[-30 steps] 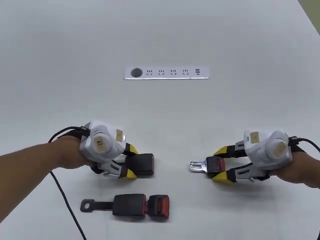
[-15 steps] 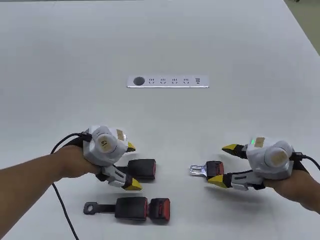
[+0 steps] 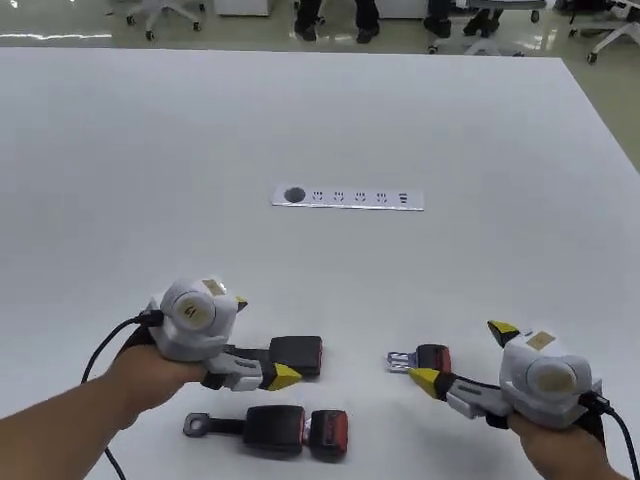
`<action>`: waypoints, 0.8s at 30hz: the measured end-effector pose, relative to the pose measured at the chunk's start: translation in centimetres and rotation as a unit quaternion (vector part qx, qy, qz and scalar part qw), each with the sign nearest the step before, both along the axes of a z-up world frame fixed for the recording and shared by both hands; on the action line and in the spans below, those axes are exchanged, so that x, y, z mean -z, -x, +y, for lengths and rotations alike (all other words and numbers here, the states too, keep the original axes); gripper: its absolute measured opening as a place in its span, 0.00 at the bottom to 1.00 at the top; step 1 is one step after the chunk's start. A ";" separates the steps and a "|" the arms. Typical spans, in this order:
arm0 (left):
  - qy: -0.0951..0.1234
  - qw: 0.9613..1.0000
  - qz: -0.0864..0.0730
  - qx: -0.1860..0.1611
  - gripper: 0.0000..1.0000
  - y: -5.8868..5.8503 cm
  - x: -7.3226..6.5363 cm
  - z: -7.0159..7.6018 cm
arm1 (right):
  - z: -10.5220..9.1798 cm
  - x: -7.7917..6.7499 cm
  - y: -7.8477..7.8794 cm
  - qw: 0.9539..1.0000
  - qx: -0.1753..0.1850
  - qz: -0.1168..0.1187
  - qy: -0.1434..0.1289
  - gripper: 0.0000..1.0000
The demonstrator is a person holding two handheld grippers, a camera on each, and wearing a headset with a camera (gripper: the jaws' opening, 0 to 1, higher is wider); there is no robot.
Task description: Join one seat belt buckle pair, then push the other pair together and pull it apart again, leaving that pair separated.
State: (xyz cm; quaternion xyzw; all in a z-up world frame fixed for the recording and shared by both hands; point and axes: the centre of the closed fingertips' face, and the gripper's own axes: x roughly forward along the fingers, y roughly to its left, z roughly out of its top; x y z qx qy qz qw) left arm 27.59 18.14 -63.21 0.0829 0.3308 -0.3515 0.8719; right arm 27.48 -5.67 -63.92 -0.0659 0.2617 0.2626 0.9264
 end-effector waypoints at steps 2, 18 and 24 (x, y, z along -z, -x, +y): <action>0.035 0.999 -0.036 -0.018 0.92 0.0 -1.6 -0.3 | 0.2 -0.4 0.7 1.000 0.018 -0.005 0.001 0.89; 0.030 0.997 -0.028 -0.072 1.00 6.2 -1.6 3.4 | 2.5 -1.6 4.8 1.000 0.018 -0.016 -0.010 0.98; 0.024 0.997 -0.026 -0.072 1.00 8.3 -2.6 4.4 | 2.6 -1.8 6.7 1.000 0.013 -0.018 -0.008 0.99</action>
